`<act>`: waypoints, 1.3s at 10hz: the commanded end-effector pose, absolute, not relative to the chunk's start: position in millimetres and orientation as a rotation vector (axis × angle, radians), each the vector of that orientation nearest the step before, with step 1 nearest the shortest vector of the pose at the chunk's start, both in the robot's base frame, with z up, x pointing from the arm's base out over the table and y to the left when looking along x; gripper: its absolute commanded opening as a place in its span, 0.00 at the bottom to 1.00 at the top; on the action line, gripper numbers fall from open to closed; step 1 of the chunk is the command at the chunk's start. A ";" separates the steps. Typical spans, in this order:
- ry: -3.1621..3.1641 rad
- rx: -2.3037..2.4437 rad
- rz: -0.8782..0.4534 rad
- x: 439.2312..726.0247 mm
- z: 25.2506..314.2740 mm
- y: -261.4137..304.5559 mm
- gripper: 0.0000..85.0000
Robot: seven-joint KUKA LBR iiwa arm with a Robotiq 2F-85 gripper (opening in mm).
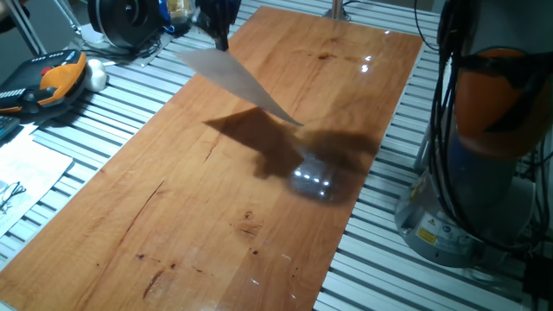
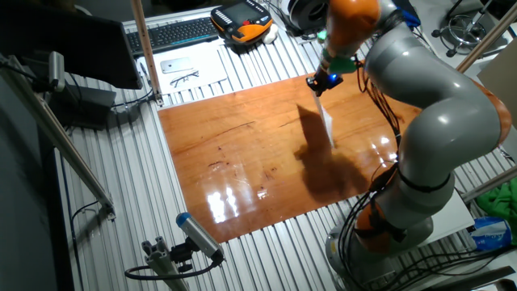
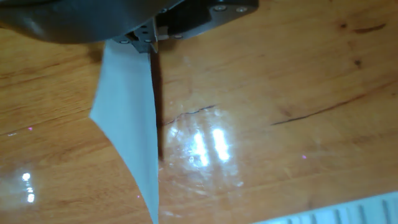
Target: Flip over and spread out the paper that is laid flat on the table
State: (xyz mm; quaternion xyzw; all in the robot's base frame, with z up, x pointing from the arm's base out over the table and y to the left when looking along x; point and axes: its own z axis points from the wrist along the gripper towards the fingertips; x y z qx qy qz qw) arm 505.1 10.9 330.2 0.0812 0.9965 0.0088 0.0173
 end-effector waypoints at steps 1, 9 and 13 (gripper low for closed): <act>3.092 0.259 0.029 503.8 331.4 15.1 0.00; 3.087 0.278 0.063 491.0 335.9 25.6 0.00; 3.097 0.252 0.040 490.9 336.2 25.3 0.00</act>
